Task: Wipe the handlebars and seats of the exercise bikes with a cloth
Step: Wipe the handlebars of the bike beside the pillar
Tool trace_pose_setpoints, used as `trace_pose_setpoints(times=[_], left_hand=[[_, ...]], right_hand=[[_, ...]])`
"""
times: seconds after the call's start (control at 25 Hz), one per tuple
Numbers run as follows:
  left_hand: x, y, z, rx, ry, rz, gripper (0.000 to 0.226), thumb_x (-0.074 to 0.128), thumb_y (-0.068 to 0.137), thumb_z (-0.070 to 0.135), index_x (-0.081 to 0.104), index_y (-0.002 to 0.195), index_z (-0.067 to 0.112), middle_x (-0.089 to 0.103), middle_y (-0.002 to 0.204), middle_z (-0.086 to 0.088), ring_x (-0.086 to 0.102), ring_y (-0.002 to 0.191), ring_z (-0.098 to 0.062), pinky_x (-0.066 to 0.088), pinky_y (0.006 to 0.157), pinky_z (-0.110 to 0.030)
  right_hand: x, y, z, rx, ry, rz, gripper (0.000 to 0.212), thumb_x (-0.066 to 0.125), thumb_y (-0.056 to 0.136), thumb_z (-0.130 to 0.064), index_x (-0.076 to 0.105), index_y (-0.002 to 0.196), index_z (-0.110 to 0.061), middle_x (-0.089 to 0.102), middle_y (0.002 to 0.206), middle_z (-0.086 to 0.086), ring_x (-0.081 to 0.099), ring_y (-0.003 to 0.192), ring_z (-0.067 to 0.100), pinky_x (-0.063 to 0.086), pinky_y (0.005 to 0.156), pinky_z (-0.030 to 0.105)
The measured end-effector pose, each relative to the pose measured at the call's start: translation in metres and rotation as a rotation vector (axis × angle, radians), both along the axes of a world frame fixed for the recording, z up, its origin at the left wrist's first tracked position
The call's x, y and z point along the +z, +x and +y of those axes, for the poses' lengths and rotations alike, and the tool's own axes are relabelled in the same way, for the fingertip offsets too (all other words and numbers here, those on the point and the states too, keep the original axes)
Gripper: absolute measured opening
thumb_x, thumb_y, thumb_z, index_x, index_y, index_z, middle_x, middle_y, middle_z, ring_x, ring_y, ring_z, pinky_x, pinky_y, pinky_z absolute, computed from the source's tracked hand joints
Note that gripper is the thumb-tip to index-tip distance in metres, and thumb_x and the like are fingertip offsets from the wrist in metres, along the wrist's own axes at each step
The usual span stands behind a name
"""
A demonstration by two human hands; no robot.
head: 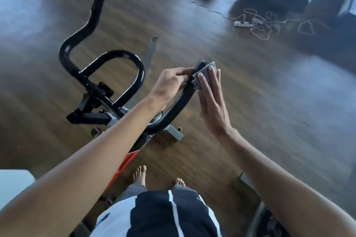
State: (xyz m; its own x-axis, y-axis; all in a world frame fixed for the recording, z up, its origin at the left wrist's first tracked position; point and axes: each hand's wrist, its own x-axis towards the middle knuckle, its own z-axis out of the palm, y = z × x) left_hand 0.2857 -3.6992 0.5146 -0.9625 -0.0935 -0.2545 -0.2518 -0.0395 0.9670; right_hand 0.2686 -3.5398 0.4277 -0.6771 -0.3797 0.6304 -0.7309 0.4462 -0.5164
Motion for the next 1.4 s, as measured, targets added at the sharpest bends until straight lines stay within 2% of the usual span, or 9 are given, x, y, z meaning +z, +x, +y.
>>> trace_pose_setpoints(times=[0.12, 0.24, 0.4, 0.48, 0.6, 0.84, 1.04, 1.24, 1.4], left_hand=[[0.000, 0.002, 0.002, 0.009, 0.053, -0.020, 0.035, 0.036, 0.103, 0.010, 0.066, 0.121, 0.013, 0.074, 0.112, -0.003, 0.068, 0.108, -0.013, 0.049, 0.099, -0.025], [0.000, 0.007, 0.005, 0.051, 0.083, 0.007, 0.033, 0.037, 0.104, 0.012, 0.067, 0.117, 0.014, 0.074, 0.111, -0.003, 0.069, 0.107, -0.011, 0.050, 0.096, -0.022], [-0.004, 0.009, 0.004, 0.018, 0.023, 0.034, 0.037, 0.037, 0.107, 0.021, 0.068, 0.113, 0.002, 0.073, 0.110, -0.014, 0.069, 0.105, -0.016, 0.052, 0.087, -0.019], [-0.006, 0.008, 0.004, 0.037, 0.004, 0.029, 0.048, 0.033, 0.108, 0.031, 0.072, 0.104, 0.004, 0.074, 0.105, -0.011, 0.069, 0.103, -0.014, 0.051, 0.093, -0.022], [-0.010, 0.011, 0.006, 0.126, 0.078, -0.012, 0.061, 0.027, 0.107, 0.044, 0.078, 0.081, 0.025, 0.077, 0.100, 0.000, 0.070, 0.102, -0.011, 0.048, 0.103, -0.030], [-0.016, -0.001, 0.012, 0.258, 0.013, -0.049, 0.063, 0.027, 0.105, 0.052, 0.077, 0.084, 0.020, 0.076, 0.092, -0.006, 0.072, 0.095, -0.020, 0.048, 0.105, -0.045], [-0.018, 0.004, 0.031, 0.387, 0.046, 0.046, 0.064, 0.026, 0.106, 0.046, 0.072, 0.073, 0.016, 0.073, 0.075, 0.003, 0.070, 0.076, -0.011, 0.049, 0.087, -0.033], [-0.021, 0.006, 0.037, 0.426, 0.012, 0.116, 0.070, 0.030, 0.107, 0.043, 0.074, 0.057, 0.022, 0.071, 0.068, 0.005, 0.068, 0.069, -0.008, 0.046, 0.080, -0.029], [-0.028, 0.012, 0.040, 0.408, -0.064, 0.194, 0.057, 0.032, 0.106, 0.041, 0.075, 0.078, 0.016, 0.075, 0.080, -0.002, 0.071, 0.080, -0.014, 0.049, 0.079, -0.026]], right_hand=[[0.002, -0.034, 0.012, 0.062, 0.171, 0.212, 0.040, 0.054, 0.100, 0.002, 0.051, 0.141, 0.002, 0.033, 0.152, 0.031, 0.021, 0.146, 0.048, 0.023, 0.122, 0.045], [0.007, -0.044, 0.015, 0.087, 0.201, 0.260, 0.043, 0.055, 0.100, 0.002, 0.049, 0.143, -0.001, 0.029, 0.153, 0.026, 0.020, 0.147, 0.045, 0.025, 0.121, 0.042], [0.020, -0.038, 0.013, 0.156, 0.213, 0.372, 0.042, 0.052, 0.098, 0.009, 0.050, 0.139, 0.002, 0.034, 0.150, 0.023, 0.022, 0.144, 0.046, 0.036, 0.115, 0.053], [0.021, -0.039, 0.009, 0.183, 0.238, 0.433, 0.045, 0.049, 0.097, 0.013, 0.050, 0.140, 0.001, 0.033, 0.152, 0.016, 0.022, 0.144, 0.045, 0.038, 0.113, 0.056], [0.013, -0.047, 0.010, 0.223, 0.261, 0.395, 0.051, 0.044, 0.095, 0.019, 0.049, 0.142, 0.000, 0.032, 0.153, 0.015, 0.021, 0.144, 0.044, 0.033, 0.114, 0.060], [0.006, -0.081, 0.020, 0.427, 0.235, 0.407, 0.052, 0.050, 0.096, 0.014, 0.045, 0.145, -0.004, 0.030, 0.155, 0.012, 0.003, 0.152, 0.031, 0.019, 0.122, 0.054], [0.000, -0.100, 0.018, 0.585, 0.211, 0.435, 0.046, 0.047, 0.103, -0.001, 0.036, 0.147, -0.009, 0.015, 0.162, -0.003, -0.003, 0.153, 0.024, 0.006, 0.124, 0.049], [-0.003, -0.105, 0.012, 0.623, 0.121, 0.424, 0.044, 0.044, 0.106, -0.021, 0.036, 0.148, -0.009, 0.028, 0.156, 0.012, -0.002, 0.154, 0.022, 0.004, 0.124, 0.047], [-0.016, -0.097, 0.002, 0.518, -0.020, 0.403, 0.041, 0.039, 0.108, -0.019, 0.034, 0.148, -0.008, 0.033, 0.154, 0.020, 0.000, 0.152, 0.024, 0.002, 0.123, 0.048]])
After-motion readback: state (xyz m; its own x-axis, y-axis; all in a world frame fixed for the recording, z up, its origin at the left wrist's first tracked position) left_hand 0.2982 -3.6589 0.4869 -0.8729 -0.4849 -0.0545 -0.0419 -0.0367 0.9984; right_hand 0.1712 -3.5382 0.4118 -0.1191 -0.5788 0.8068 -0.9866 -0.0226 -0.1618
